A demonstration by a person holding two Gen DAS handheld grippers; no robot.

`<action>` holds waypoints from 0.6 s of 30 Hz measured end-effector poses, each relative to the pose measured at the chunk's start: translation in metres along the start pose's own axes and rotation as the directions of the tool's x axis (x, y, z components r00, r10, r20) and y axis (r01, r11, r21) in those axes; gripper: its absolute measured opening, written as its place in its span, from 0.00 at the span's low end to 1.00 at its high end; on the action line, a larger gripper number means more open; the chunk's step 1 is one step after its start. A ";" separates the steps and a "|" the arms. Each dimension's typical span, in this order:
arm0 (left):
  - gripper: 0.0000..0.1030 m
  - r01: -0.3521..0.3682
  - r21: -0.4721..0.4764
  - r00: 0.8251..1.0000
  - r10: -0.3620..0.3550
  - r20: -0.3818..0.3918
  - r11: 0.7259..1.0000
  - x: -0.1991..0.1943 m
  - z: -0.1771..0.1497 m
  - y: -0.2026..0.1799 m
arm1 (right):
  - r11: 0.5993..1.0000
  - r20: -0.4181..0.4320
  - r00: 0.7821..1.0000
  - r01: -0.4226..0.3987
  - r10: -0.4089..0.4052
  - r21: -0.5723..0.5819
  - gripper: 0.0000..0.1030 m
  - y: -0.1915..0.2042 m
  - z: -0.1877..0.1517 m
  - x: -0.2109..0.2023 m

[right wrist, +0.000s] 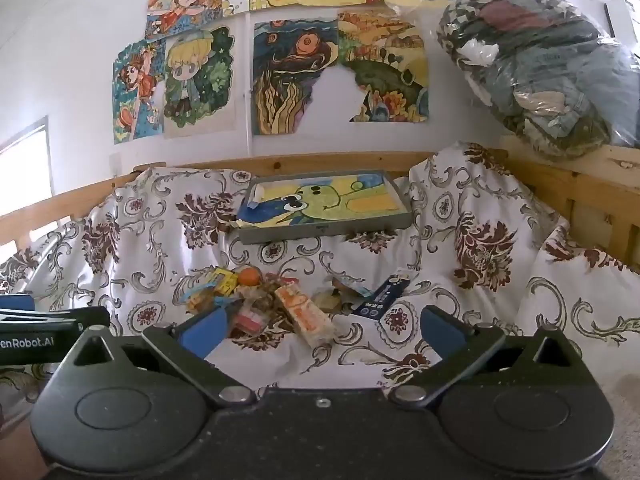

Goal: Organize snacks

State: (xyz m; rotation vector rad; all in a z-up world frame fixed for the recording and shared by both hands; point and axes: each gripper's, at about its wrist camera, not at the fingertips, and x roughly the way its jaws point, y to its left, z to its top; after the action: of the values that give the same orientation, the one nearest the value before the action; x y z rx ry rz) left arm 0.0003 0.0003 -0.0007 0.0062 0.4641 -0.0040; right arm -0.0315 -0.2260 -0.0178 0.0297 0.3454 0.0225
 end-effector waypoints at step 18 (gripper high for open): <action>1.00 0.005 0.007 1.000 -0.005 -0.010 1.000 0.000 -0.002 -0.004 | 1.000 -0.004 1.000 -0.001 0.001 0.003 0.99 -0.001 -0.002 0.001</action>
State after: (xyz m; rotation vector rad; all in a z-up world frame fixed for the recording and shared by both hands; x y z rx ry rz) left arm -0.0006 -0.0033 -0.0029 0.0117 0.4737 -0.0107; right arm -0.0309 -0.2270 -0.0199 0.0326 0.3498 0.0230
